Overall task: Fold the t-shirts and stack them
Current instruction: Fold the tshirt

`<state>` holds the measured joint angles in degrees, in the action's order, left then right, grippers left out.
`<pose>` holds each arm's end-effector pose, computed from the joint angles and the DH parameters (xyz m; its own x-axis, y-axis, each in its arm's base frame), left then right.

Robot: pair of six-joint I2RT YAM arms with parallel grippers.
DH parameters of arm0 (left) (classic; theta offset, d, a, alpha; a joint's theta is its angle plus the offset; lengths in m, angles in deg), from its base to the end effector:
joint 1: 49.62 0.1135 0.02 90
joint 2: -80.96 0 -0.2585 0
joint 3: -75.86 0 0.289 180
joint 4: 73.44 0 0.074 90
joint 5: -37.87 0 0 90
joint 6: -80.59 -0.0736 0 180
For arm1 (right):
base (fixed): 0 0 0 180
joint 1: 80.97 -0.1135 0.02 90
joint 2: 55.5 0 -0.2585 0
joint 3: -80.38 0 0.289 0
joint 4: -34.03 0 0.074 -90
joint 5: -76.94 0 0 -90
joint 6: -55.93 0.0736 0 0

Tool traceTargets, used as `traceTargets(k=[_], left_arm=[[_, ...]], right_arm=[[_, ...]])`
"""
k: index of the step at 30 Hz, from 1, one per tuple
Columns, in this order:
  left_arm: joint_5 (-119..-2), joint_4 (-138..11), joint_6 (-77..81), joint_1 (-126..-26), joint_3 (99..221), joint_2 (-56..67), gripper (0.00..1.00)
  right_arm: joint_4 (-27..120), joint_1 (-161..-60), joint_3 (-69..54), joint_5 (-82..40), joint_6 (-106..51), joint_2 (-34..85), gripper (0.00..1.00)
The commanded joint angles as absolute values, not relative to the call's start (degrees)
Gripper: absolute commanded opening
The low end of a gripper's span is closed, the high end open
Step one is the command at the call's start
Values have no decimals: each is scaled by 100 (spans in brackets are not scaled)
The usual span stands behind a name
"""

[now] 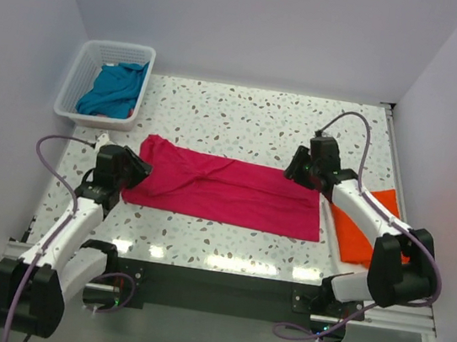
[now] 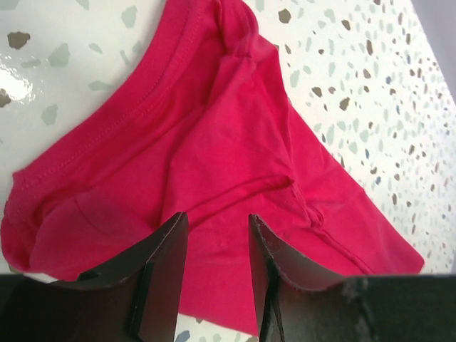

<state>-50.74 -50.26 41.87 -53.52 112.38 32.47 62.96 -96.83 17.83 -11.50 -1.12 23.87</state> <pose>0.2516 -0.0154 0.1622 -0.3969 -0.7547 -0.5223 -0.4180 0.6553 -0.6292 0.3391 0.0942 0.1782 -0.7168 0.3616 -0.5962 0.1609 0.9177 0.3632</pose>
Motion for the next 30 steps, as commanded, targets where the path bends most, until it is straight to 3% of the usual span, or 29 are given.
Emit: traceTargets(k=[1,8,19,25,30], left_arm=[[-4510,-5487,3937,-5498,11701,2693,43],[-4185,-5830,3691,-5744,12412,1164,47],[-4087,-6217,3217,-5762,13064,-76,56],[-4078,-6295,3111,-5762,13328,-622,53],[-4114,-6216,3075,-5762,13460,-789,41]], right_arm=[[6377,-10056,1443,-902,-409,2667,48],[6297,-11206,847,-797,-480,3221,48],[6358,-12781,-700,-410,-673,4547,47],[6464,-13422,-1553,-199,-726,5435,47],[6333,-13625,-1896,152,-761,5813,48]])
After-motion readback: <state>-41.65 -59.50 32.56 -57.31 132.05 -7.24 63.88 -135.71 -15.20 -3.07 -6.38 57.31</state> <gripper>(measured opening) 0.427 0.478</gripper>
